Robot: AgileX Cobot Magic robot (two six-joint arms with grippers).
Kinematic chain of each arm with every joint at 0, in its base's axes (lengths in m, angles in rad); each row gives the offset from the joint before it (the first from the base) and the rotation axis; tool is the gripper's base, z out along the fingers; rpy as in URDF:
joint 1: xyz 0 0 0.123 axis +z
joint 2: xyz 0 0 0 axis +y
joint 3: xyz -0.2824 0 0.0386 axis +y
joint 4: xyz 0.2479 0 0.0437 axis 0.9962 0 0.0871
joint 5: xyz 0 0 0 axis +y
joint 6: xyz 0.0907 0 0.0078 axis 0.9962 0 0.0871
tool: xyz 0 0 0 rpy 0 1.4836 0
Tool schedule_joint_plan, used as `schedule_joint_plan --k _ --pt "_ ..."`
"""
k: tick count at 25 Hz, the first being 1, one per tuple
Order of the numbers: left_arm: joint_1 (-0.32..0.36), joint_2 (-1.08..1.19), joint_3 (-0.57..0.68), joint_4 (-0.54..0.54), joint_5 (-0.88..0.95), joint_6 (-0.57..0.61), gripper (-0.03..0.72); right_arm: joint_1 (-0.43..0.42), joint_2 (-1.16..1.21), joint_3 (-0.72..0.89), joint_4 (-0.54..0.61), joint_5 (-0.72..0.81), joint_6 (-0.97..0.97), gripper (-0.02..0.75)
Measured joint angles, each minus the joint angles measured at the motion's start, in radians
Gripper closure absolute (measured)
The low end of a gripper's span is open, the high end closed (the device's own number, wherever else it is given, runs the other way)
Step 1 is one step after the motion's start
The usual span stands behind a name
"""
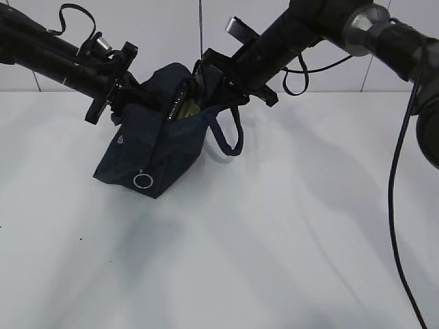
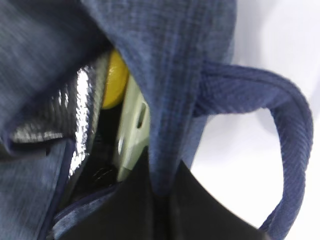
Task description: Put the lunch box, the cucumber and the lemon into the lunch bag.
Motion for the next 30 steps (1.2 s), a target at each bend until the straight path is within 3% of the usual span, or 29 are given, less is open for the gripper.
schedule_joint_plan --k 6,12,19,30 --pt "-0.040 0.000 0.000 -0.108 0.000 -0.020 0.697 0.005 -0.095 0.000 -0.181 0.021 -0.002 0.715" --pt "-0.074 0.000 0.000 -0.282 -0.008 -0.043 0.697 0.005 -0.183 0.022 -0.280 0.025 -0.004 0.715" --pt "-0.112 0.004 0.000 -0.277 -0.016 -0.072 0.697 0.005 -0.228 0.206 -0.373 0.020 -0.008 0.715" --pt "-0.200 0.038 0.000 -0.396 -0.024 -0.082 0.697 0.005 -0.282 0.247 -0.431 0.016 -0.004 0.716"
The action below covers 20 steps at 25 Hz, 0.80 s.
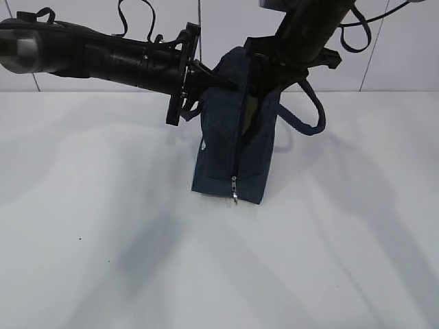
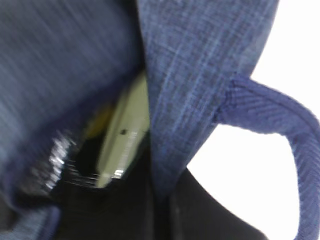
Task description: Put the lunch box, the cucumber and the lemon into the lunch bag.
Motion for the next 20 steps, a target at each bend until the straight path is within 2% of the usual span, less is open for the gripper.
schedule_joint_plan --k 4,12,20 --pt "-0.002 0.006 0.000 0.019 0.000 0.000 0.697 0.000 -0.017 0.003 -0.046 0.006 0.006 0.716" --pt "-0.002 0.008 0.000 0.090 0.000 0.000 0.697 0.000 -0.020 0.089 -0.074 -0.018 0.010 0.715" --pt "-0.002 0.008 0.000 0.145 0.004 0.000 0.682 0.000 -0.020 0.097 -0.090 -0.024 0.022 0.711"
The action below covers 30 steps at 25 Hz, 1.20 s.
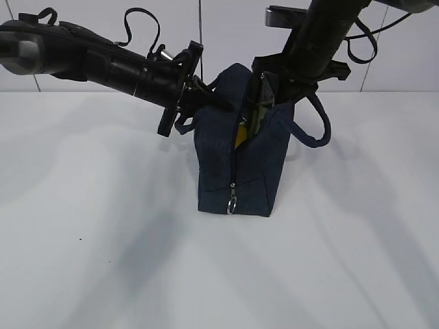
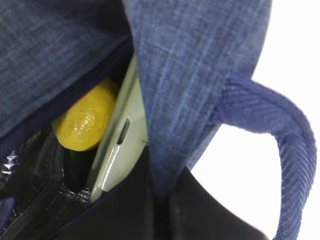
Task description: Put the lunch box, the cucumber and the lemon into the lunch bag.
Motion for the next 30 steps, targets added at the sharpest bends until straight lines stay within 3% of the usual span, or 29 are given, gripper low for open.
schedule_joint_plan --k 4,10,12,17,24,30 --pt "0.000 0.000 0.000 0.011 0.004 0.000 0.566 0.000 -0.002 0.002 -0.002 -0.002 0.006 0.653" --pt "0.006 0.000 0.000 -0.041 0.010 0.004 0.318 0.000 -0.002 0.004 -0.009 -0.001 0.008 0.349" --pt "0.013 0.000 0.000 -0.097 0.012 0.019 0.280 0.000 -0.004 0.004 -0.009 -0.001 0.008 0.308" --pt "0.067 -0.008 0.000 -0.210 0.014 0.059 0.260 0.000 -0.029 0.008 -0.009 -0.001 0.008 0.283" --pt "0.178 -0.050 0.000 -0.220 0.014 0.065 0.260 0.000 -0.070 0.008 -0.013 -0.001 0.008 0.281" --pt "0.212 -0.139 0.000 -0.216 0.014 0.094 0.309 0.000 -0.139 0.008 0.003 0.001 -0.071 0.280"
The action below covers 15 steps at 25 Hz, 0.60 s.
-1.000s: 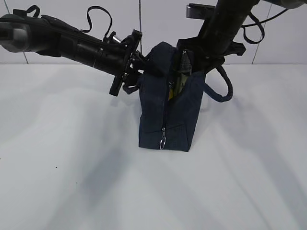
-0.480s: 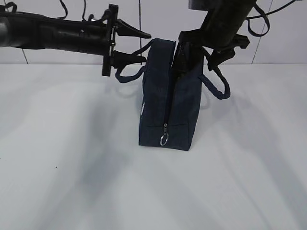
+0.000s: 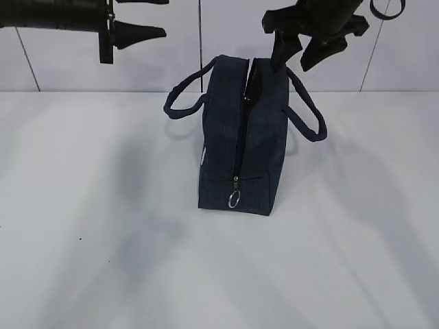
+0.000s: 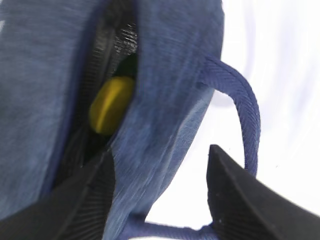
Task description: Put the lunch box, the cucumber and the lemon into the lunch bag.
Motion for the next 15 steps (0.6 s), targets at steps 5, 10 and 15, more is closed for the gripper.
schedule_joint_plan --k 5,10,15 --pt "0.007 -0.111 0.000 0.155 0.009 0.044 0.365 0.000 -0.063 0.000 0.034 0.001 -0.075 0.280" --pt "0.005 -0.238 0.000 0.580 0.034 0.049 0.395 0.003 -0.106 0.000 0.078 0.005 -0.077 0.293" --pt "-0.027 -0.357 0.000 0.943 0.044 -0.005 0.400 0.049 -0.171 0.014 0.040 0.006 -0.077 0.310"
